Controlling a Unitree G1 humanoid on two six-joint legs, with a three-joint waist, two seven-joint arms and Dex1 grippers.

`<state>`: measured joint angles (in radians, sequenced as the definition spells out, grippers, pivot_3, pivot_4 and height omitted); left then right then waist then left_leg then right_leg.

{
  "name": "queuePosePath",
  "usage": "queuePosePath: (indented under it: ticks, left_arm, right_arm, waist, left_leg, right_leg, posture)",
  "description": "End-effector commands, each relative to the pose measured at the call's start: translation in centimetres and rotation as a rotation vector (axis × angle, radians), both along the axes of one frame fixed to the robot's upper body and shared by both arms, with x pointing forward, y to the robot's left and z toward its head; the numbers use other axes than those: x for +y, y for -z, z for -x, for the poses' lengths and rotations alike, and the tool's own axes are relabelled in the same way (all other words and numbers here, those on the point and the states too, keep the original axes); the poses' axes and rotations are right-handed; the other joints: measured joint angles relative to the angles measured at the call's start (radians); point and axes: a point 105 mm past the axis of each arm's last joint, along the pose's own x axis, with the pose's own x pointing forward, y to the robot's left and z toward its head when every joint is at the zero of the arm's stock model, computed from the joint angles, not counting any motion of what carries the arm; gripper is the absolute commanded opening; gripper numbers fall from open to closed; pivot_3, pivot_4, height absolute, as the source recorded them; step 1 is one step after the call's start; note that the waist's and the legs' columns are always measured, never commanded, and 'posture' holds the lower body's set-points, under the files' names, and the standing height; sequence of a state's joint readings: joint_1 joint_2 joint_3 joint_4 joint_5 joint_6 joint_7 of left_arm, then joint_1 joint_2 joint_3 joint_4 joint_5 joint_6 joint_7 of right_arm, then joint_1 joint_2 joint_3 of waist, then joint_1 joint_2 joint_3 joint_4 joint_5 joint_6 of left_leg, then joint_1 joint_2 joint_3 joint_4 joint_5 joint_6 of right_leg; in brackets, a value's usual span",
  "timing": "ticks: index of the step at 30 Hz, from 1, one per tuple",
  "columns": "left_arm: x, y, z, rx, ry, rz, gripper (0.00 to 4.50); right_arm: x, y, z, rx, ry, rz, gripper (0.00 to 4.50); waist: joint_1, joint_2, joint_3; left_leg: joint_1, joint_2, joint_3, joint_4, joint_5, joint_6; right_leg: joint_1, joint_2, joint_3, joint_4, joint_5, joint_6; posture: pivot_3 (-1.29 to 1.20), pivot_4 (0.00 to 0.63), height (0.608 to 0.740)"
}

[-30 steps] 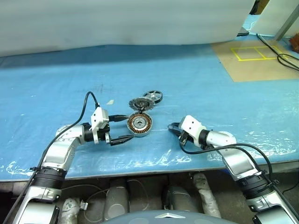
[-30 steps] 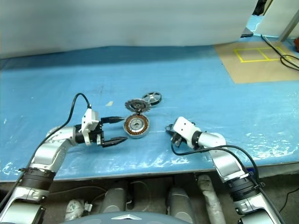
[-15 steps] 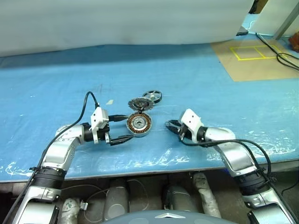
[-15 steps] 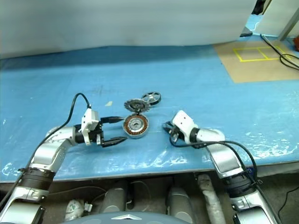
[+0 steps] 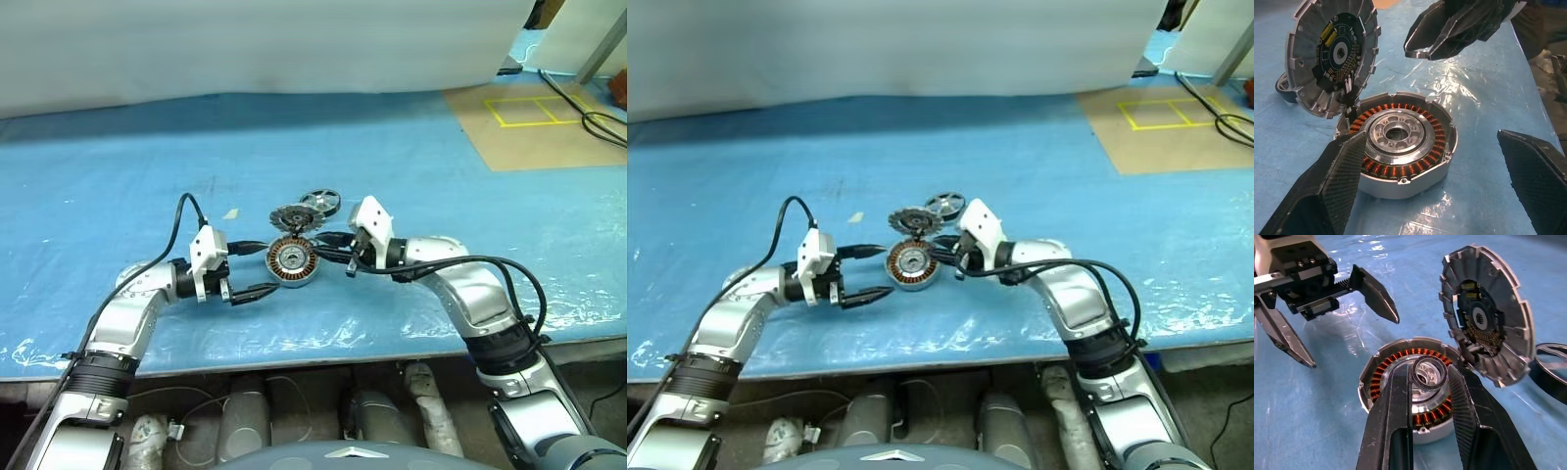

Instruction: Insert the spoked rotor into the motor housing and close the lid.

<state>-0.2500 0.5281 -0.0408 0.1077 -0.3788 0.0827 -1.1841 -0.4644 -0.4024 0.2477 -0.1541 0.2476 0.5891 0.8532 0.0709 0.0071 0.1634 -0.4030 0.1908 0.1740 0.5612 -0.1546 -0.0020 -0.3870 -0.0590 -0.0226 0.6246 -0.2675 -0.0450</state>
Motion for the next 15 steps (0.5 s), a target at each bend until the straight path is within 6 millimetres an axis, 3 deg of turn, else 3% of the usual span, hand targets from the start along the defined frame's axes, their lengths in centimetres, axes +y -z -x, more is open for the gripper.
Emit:
queuePosePath:
  ticks: [1, 5, 15]
  left_arm:
    - [0.3, -0.6, 0.2, -0.043, -0.009, 0.005, 4.50]
    - [0.2, -0.5, 0.5, -0.040, -0.015, 0.008, 4.50]
    - [0.4, -0.2, 0.4, -0.044, -0.036, 0.005, 4.50]
  right_arm:
    - [0.8, -0.5, -0.4, -0.019, -0.037, -0.009, 0.65]
    - [1.3, 0.6, -0.8, 0.027, -0.057, 0.011, 0.65]
    - [2.8, 1.8, -1.6, -0.055, -0.140, 0.118, 0.65]
  waist:
    - [0.000, 0.000, 0.000]
    - [0.000, 0.000, 0.000]
    - [-0.001, 0.000, 0.000]
  left_leg:
    - [0.000, 0.000, 0.000, 0.000, 0.000, 0.000]
    - [0.000, 0.000, 0.000, 0.000, 0.000, 0.000]
    - [0.000, 0.000, 0.000, 0.000, 0.000, 0.000]
  right_leg:
    - [0.000, 0.000, 0.000, 0.000, 0.000, 0.000]
    - [0.000, 0.000, 0.000, 0.000, 0.000, 0.000]
    - [0.000, 0.000, 0.000, 0.000, 0.000, 0.000]
  posture:
    - [0.00, 0.150, 0.740]
    - [0.00, 0.150, 0.740]
    - [0.00, 0.150, 0.740]
